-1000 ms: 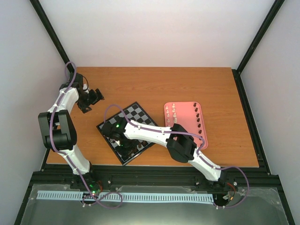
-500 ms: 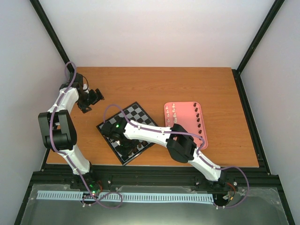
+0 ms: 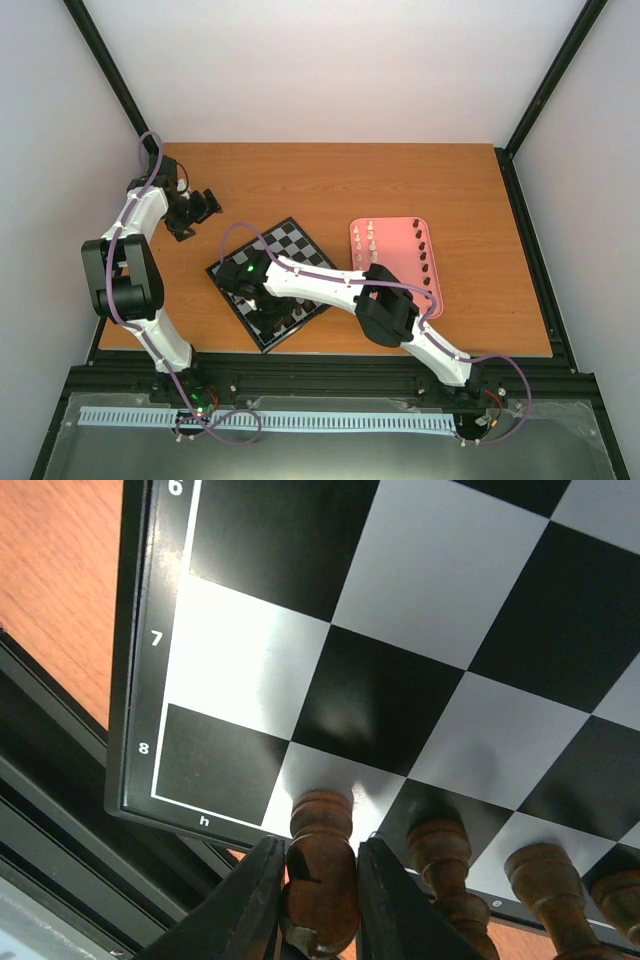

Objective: Set up the chess pieces on the board
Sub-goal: Place the chess piece on the chessboard, then pick up the chess piece from the storage box.

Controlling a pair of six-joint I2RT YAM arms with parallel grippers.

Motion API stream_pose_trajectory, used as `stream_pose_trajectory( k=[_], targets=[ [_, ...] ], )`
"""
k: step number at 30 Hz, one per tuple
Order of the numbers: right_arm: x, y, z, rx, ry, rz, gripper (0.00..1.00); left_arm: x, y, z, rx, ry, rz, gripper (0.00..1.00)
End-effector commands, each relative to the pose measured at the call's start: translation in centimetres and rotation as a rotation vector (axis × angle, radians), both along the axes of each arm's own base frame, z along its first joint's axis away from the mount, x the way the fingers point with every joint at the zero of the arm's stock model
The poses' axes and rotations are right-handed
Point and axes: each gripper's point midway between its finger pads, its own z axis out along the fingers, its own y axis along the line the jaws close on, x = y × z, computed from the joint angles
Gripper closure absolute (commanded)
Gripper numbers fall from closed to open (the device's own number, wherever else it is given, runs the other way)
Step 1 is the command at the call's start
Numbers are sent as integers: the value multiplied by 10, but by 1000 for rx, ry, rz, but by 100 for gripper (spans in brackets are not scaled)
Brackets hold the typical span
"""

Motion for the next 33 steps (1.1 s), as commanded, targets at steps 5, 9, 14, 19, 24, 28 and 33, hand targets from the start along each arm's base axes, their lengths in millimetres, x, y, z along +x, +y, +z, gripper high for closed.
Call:
stream_pose_trajectory(
  k=[5,9,14,19,24,28,33],
  targets=[
    [-1,9,10,46,-3,33,71,6,-2,18,4,-58,-12,0],
    [2,11,19,65,-24,42,67,7,-2,19,4,-58,-12,0],
    [8,17,37,104,-59,61,63,7,-2,21,6,-61,-12,0],
    [17,24,70,155,-116,74,59,8,-2,24,7,-64,-13,0],
    [41,8,101,182,-187,-8,52,8,-2,27,6,-69,-14,0],
    [82,-43,112,165,-223,-197,50,7,-2,30,12,-78,-18,0],
    [125,-152,120,108,-299,-499,48,7,-4,33,0,-86,-23,0]
  ],
)
